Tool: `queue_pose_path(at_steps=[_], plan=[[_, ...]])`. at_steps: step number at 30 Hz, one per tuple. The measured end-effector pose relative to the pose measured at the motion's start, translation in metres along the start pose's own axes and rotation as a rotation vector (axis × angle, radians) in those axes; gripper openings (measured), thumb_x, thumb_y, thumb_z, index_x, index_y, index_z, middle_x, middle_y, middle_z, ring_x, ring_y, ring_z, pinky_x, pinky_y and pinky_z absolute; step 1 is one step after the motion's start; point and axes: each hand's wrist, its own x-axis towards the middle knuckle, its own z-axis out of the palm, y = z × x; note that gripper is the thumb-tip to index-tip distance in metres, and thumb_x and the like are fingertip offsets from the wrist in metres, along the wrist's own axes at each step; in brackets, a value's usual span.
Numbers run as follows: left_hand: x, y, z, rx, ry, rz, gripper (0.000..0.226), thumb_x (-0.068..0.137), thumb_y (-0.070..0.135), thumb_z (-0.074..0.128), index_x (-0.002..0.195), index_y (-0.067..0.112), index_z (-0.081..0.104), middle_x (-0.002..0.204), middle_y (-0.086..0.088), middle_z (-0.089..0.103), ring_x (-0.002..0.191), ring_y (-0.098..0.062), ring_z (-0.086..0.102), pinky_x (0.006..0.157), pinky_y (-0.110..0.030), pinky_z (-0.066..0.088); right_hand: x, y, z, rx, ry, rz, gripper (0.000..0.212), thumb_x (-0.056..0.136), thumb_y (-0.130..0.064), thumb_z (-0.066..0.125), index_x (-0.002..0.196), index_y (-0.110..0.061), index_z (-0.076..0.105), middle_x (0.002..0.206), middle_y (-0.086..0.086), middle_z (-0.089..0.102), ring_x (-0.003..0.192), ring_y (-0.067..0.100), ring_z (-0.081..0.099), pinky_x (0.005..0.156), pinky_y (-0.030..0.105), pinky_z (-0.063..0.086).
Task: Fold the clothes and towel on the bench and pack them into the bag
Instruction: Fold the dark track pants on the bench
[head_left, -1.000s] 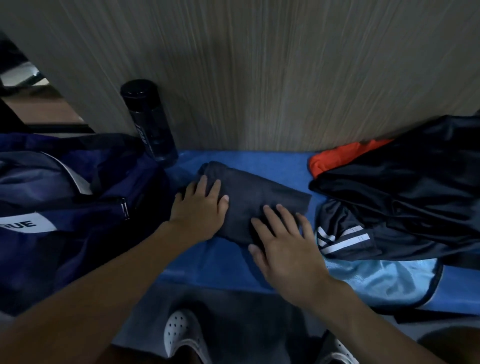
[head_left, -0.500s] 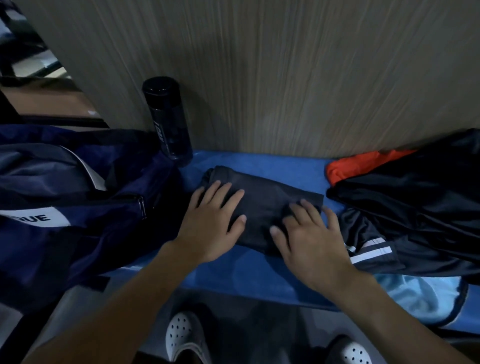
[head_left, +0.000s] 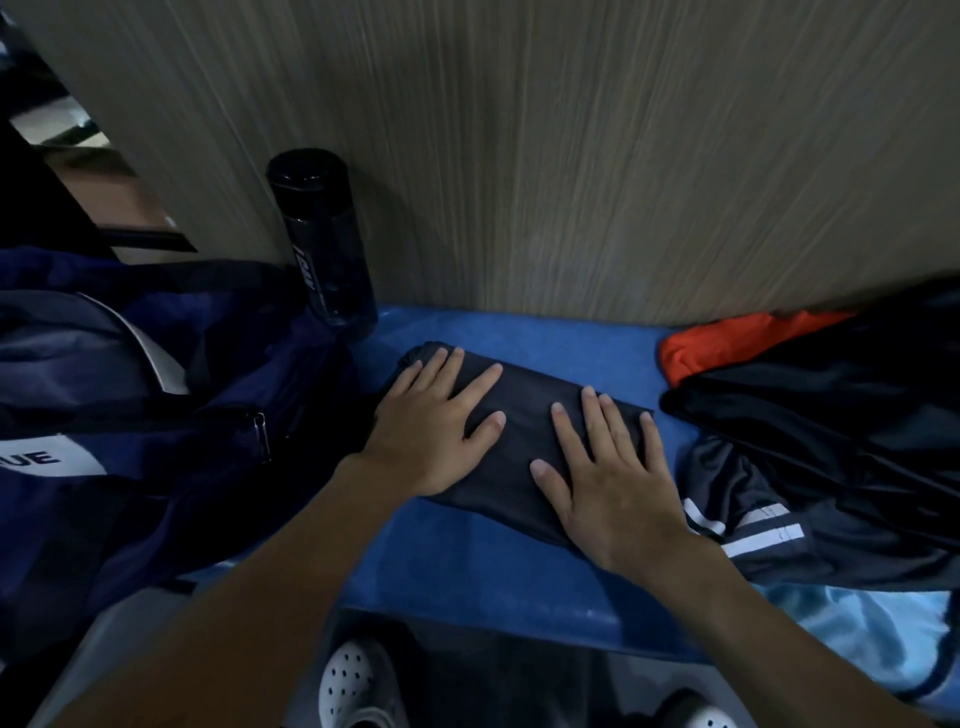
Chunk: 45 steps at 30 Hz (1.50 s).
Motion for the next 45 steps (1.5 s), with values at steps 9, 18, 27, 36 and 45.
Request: queue_pose_path(at_steps=[9, 18, 27, 36, 45], plan=[[-0.046, 0.001, -0.020, -0.069, 0.022, 0.135, 0.073, 0.091, 0.059, 0.001, 0.158, 0.033, 0.011, 0.167, 0.002, 0.003, 0.153, -0.011, -0.008, 0.123, -0.032, -0.005, -0.039, -0.021, -0.009, 0.010, 0.119, -0.197, 0.059, 0.099, -0.054, 0.025, 0.148, -0.024, 0.040, 0.151, 0.010, 0.041, 0.125, 0.031, 0.049, 0.097, 0.052, 0.042], [-0.035, 0.005, 0.003, 0.011, 0.055, 0.018, 0.070, 0.094, 0.058, -0.002, 0.158, 0.030, 0.004, 0.167, -0.008, 0.002, 0.154, -0.020, -0.006, 0.124, -0.040, -0.005, -0.004, -0.008, -0.013, 0.001, 0.106, -0.046, 0.055, 0.095, -0.044, 0.028, 0.140, -0.022, 0.051, 0.152, 0.008, 0.041, 0.141, 0.028, 0.038, 0.112, 0.056, 0.029], [-0.042, 0.011, 0.010, 0.033, 0.090, 0.000, 0.064, 0.098, 0.058, 0.005, 0.158, 0.034, 0.008, 0.167, -0.007, 0.008, 0.154, -0.029, 0.001, 0.124, -0.049, 0.004, 0.008, -0.002, -0.005, 0.145, 0.019, -0.146, 0.076, 0.084, -0.064, -0.017, 0.154, -0.039, -0.002, 0.164, -0.006, -0.008, 0.149, 0.010, -0.013, 0.122, 0.041, -0.005], [-0.003, -0.009, 0.014, 0.009, 0.072, -0.015, 0.067, 0.093, 0.061, 0.004, 0.157, 0.039, -0.001, 0.167, -0.002, -0.006, 0.153, -0.022, -0.014, 0.123, -0.047, -0.004, 0.026, -0.008, -0.012, 0.071, 0.261, -0.098, 0.056, 0.099, -0.050, 0.024, 0.133, -0.021, 0.057, 0.128, 0.002, 0.056, 0.112, 0.023, 0.053, 0.090, 0.040, 0.040], [0.019, -0.009, 0.009, -0.033, 0.073, -0.074, 0.074, 0.087, 0.066, -0.001, 0.157, 0.040, -0.001, 0.167, -0.001, -0.007, 0.152, -0.023, -0.013, 0.123, -0.046, -0.008, 0.047, 0.000, -0.009, 0.098, 0.167, -0.103, 0.067, 0.097, -0.057, 0.010, 0.150, -0.024, 0.036, 0.154, 0.000, 0.038, 0.140, 0.017, 0.035, 0.115, 0.043, 0.022]])
